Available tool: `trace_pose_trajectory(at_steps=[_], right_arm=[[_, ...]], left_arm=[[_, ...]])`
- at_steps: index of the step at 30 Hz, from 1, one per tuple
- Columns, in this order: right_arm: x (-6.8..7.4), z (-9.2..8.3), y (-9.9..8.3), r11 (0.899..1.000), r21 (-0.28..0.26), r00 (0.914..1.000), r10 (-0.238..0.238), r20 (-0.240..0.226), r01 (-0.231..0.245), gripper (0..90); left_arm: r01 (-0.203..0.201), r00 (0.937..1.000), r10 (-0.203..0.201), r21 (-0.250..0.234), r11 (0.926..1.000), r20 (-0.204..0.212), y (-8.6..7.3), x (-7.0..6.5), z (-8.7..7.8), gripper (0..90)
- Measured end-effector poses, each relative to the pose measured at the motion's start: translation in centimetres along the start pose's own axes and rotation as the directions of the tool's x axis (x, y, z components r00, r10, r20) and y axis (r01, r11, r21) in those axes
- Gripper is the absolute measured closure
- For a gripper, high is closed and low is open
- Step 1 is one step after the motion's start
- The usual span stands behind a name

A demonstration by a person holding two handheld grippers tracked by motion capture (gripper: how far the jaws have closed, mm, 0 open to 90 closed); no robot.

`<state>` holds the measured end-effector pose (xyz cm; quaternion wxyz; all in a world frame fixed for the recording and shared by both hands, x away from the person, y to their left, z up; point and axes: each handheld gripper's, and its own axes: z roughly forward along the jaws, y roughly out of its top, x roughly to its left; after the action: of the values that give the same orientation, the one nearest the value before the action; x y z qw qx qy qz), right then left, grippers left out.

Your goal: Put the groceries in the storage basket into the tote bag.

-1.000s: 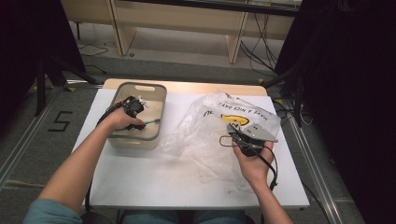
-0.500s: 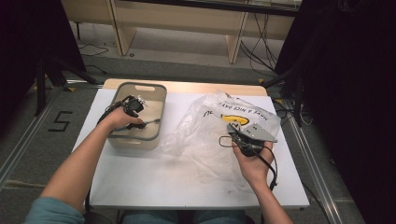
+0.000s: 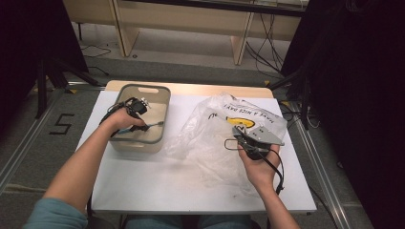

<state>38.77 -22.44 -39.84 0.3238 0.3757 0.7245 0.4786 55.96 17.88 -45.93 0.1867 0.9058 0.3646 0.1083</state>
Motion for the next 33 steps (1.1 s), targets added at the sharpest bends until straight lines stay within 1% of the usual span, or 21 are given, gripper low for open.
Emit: trace_pose_trajectory(at_steps=[4, 8, 12, 18, 23, 28, 33], right_arm=[[-0.05, -0.06, 0.00, 1.000, 0.003, 1.0000, -0.001, 0.000, 0.001, 90.0], [-0.01, -0.02, -0.01, 1.000, 0.000, 1.0000, 0.000, 0.000, 0.000, 90.0], [0.03, 0.00, -0.02, 1.000, 0.001, 1.0000, -0.001, -0.001, 0.001, 90.0], [0.07, 0.02, -0.03, 1.000, 0.005, 1.0000, -0.002, 0.000, 0.002, 90.0], [0.06, -0.01, -0.02, 1.000, -0.001, 1.0000, -0.003, 0.003, 0.003, 90.0], [0.03, -0.03, 0.00, 1.000, -0.004, 1.0000, -0.002, 0.002, 0.002, 90.0], [0.04, -0.03, 0.00, 1.000, -0.004, 1.0000, -0.002, 0.002, 0.002, 90.0]], left_arm=[[0.008, 0.9999, -0.008, 0.015, 0.9998, 0.011, 0.11, 0.08, -0.01, 59.3], [0.006, 0.9998, -0.006, 0.029, 0.9996, 0.016, 0.12, 0.15, -0.08, 61.5], [0.026, 0.9993, -0.026, 0.030, 0.9992, 0.027, 0.01, 0.30, -0.10, 63.2], [0.036, 0.9986, -0.038, 0.037, 0.9987, 0.036, 0.00, 0.31, -0.13, 66.4], [0.061, 0.9969, -0.064, 0.046, 0.9971, 0.047, -0.01, 0.38, -0.15, 68.8], [0.065, 0.9967, -0.067, 0.059, 0.9962, 0.045, 0.06, 0.31, -0.18, 70.6], [0.067, 0.9967, -0.070, 0.077, 0.9948, 0.042, 0.13, 0.29, -0.23, 75.0]])
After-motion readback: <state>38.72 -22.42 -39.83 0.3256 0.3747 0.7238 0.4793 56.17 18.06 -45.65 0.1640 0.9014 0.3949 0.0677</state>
